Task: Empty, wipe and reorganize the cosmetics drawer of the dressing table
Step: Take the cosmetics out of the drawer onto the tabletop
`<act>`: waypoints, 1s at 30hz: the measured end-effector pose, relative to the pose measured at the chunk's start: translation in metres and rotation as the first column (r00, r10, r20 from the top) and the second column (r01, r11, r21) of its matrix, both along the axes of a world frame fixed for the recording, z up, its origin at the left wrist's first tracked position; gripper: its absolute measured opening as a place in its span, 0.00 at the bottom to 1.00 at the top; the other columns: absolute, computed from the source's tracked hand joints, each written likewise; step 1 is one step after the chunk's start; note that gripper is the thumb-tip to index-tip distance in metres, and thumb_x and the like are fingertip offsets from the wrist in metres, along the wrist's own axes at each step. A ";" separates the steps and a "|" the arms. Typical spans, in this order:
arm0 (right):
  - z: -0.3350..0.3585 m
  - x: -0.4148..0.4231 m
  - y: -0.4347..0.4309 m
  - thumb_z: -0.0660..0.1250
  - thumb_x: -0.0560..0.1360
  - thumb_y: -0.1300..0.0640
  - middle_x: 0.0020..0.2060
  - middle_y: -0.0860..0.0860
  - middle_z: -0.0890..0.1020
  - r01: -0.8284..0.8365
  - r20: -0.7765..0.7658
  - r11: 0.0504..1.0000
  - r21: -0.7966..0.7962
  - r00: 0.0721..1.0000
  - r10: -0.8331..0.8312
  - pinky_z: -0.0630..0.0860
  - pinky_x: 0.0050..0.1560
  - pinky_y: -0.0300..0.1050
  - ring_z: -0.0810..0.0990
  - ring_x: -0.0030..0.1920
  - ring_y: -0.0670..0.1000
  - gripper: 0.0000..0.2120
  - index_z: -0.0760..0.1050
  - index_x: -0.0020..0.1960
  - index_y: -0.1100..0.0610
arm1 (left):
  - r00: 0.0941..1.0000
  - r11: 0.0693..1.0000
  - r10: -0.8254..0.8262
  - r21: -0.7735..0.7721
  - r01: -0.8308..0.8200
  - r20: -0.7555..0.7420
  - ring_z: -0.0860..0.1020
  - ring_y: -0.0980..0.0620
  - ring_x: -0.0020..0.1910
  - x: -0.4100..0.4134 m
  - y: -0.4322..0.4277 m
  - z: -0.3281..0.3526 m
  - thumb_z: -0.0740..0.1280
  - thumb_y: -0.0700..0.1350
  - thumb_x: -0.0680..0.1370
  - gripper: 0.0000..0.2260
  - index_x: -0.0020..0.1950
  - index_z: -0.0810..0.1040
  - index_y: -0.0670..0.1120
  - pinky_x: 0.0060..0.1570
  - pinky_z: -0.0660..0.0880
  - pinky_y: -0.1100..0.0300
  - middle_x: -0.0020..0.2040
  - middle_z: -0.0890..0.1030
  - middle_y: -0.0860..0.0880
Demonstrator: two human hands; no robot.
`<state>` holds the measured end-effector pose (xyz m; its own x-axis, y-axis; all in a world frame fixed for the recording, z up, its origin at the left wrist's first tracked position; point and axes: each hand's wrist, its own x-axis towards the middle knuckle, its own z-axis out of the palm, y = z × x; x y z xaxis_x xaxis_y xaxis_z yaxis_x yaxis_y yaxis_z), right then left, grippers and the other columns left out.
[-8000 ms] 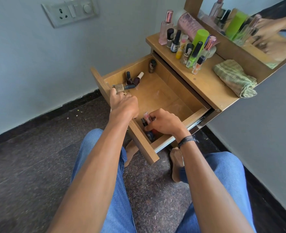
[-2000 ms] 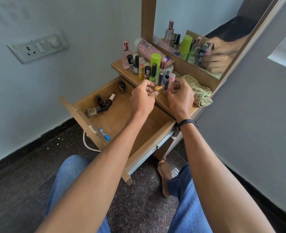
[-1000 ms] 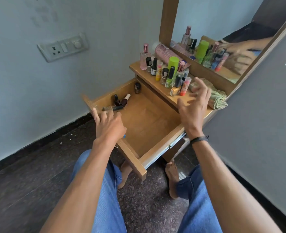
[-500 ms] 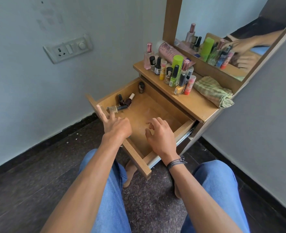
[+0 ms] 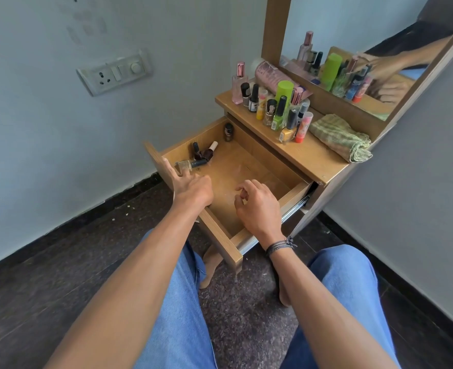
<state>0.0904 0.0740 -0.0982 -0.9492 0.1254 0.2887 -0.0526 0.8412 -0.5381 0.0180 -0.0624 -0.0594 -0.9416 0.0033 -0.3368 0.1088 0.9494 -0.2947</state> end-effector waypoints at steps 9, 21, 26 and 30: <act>-0.001 0.000 0.001 0.69 0.77 0.59 0.46 0.47 0.83 0.012 -0.007 1.000 0.005 1.000 -0.012 0.75 0.40 0.39 0.73 0.44 0.44 0.07 0.82 0.53 0.53 | 0.990 0.988 -0.047 0.138 0.066 -0.136 0.64 0.39 0.75 0.003 -0.006 -0.002 0.70 0.51 0.73 0.08 0.49 0.77 0.50 0.70 0.40 0.25 0.63 0.79 0.43; 0.025 -0.006 0.017 0.71 0.80 0.55 0.42 0.47 0.86 0.128 0.123 0.704 -0.698 0.991 -0.058 0.82 0.48 0.44 0.83 0.42 0.44 0.05 0.85 0.52 0.54 | 0.922 0.325 0.089 0.887 0.330 -0.376 0.77 0.59 0.60 0.039 -0.012 -0.003 0.77 0.52 0.70 0.36 0.72 0.62 0.55 0.47 0.72 0.67 0.66 0.76 0.58; 0.035 -0.002 0.026 0.73 0.77 0.55 0.45 0.52 0.87 0.081 0.144 0.444 -0.892 0.984 0.109 0.81 0.43 0.39 0.83 0.41 0.47 0.08 0.85 0.54 0.58 | 0.907 0.240 0.034 0.885 0.399 -0.419 0.76 0.57 0.63 0.046 -0.002 0.002 0.78 0.48 0.70 0.40 0.76 0.60 0.54 0.52 0.79 0.58 0.72 0.70 0.57; 0.034 -0.002 0.029 0.76 0.76 0.60 0.47 0.51 0.88 0.076 0.143 0.440 -0.895 0.982 0.120 0.81 0.42 0.41 0.85 0.45 0.48 0.07 0.85 0.53 0.61 | 0.910 0.244 -0.027 0.880 0.407 -0.413 0.74 0.56 0.66 0.048 0.004 0.001 0.78 0.47 0.71 0.40 0.77 0.60 0.54 0.57 0.79 0.57 0.75 0.66 0.56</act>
<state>0.0889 0.1027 -0.0644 -0.9721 0.1981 -0.1258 0.1044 -0.1149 -0.9879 0.0657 -0.0584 -0.0586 -0.8818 0.3523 0.3135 0.4623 0.5149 0.7219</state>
